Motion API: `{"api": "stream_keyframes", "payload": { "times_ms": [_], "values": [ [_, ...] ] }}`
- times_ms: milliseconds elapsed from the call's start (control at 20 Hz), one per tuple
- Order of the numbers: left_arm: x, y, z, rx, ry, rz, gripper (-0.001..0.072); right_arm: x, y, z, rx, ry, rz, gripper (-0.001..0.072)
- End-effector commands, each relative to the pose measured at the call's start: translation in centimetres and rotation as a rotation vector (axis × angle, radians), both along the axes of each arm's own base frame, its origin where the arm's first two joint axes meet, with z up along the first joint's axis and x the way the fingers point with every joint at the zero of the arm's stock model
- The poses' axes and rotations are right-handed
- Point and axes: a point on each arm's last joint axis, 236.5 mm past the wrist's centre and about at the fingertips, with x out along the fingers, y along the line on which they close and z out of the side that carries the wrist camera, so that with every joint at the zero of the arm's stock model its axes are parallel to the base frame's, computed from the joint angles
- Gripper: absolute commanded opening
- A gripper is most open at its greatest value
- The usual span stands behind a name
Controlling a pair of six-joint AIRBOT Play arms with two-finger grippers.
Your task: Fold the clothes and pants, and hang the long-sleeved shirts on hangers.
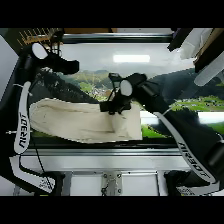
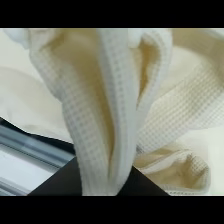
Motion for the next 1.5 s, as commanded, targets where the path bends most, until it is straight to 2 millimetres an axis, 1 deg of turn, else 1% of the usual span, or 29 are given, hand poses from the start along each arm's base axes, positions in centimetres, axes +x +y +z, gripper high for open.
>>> {"api": "stream_keyframes", "payload": {
  "times_ms": [0, 50, 100, 150, 200, 250, 300, 350, 400, 450, 550, 650, 750, 850, 900, 950, 1000, 1050, 1250, 1450],
  "values": [
    [-0.3, 3.8, 2.5, 0.005, -0.035, 0.062, 0.002, -0.2, 7.6, -3.5, 0.151, -0.001, 0.001, 0.0246],
    [-0.4, 4.1, 2.9, 0.004, -0.043, 0.07, 0.002, -0.4, 9.7, -3.6, 0.221, -0.006, 0.03, 0.0458],
    [-0.5, 4.1, 3.3, 0.003, -0.049, 0.07, 0.0021, -0.8, 11.9, -2.9, 0.318, -0.01, 0.063, 0.06],
    [-0.7, 4.1, 3.4, 0.003, -0.047, 0.068, 0.002, -1.0, 13.6, -1.6, 0.409, -0.014, 0.089, 0.0615],
    [-0.9, 4.1, 3.4, 0.004, -0.04, 0.065, 0.002, -1.0, 14.2, -0.3, 0.464, -0.023, 0.099, 0.0615],
    [-1.3, 3.7, 3.2, 0.0, -0.027, 0.057, 0.002, -0.6, 13.9, 0.7, 0.48, -0.05, 0.112, 0.0616],
    [-1.8, 3.5, 2.9, 0.001, -0.015, 0.053, 0.002, 0.0, 12.8, 1.5, 0.472, -0.072, 0.122, 0.0615],
    [-2.5, 3.3, 2.3, 0.0, -0.001, 0.05, 0.002, 0.8, 10.8, 2.0, 0.442, -0.099, 0.131, 0.0615],
    [-3.3, 3.0, 1.7, 0.003, 0.009, 0.044, 0.002, 1.6, 8.3, 1.8, 0.388, -0.113, 0.132, 0.0615],
    [-4.2, 2.7, 0.9, 0.005, 0.014, 0.039, 0.002, 2.1, 5.1, 1.1, 0.316, -0.113, 0.133, 0.0615],
    [-6.2, 2.2, -0.7, 0.009, 0.033, 0.03, 0.002, 2.4, -2.7, -1.2, 0.173, -0.052, 0.08, 0.0615],
    [-8.8, 1.1, -2.6, 0.014, 0.07, 0.007, 0.002, 1.9, -10.3, -3.5, 0.092, 0.02, -0.036, 0.0615],
    [-11.1, 0.0, -4.4, 0.017, 0.1, -0.016, 0.002, 0.8, -16.8, -5.7, 0.06, 0.083, -0.179, 0.0615],
    [-12.9, -1.2, -6.0, 0.021, 0.12, -0.042, 0.002, -0.9, -21.6, -8.1, 0.045, 0.152, -0.307, 0.0615],
    [-13.6, -1.8, -6.6, 0.023, 0.125, -0.055, 0.002, -1.5, -23.3, -9.3, 0.042, 0.179, -0.365, 0.0616],
    [-14.2, -2.4, -7.1, 0.025, 0.13, -0.068, 0.002, -2.0, -24.4, -10.4, 0.055, 0.201, -0.41, 0.0616],
    [-14.8, -3.1, -7.6, 0.028, 0.14, -0.087, 0.002, -2.0, -24.7, -11.2, 0.087, 0.2, -0.429, 0.0616],
    [-15.3, -3.8, -8.1, 0.031, 0.151, -0.106, 0.002, -1.7, -24.3, -11.7, 0.138, 0.192, -0.443, 0.0616],
    [-16.2, -5.8, -8.9, 0.035, 0.149, -0.154, 0.002, -0.7, -20.2, -12.6, 0.322, 0.205, -0.409, 0.0615],
    [-16.3, -6.9, -8.7, 0.035, 0.132, -0.177, 0.002, -1.2, -16.7, -14.3, 0.378, 0.262, -0.382, 0.0613]
  ]
}}
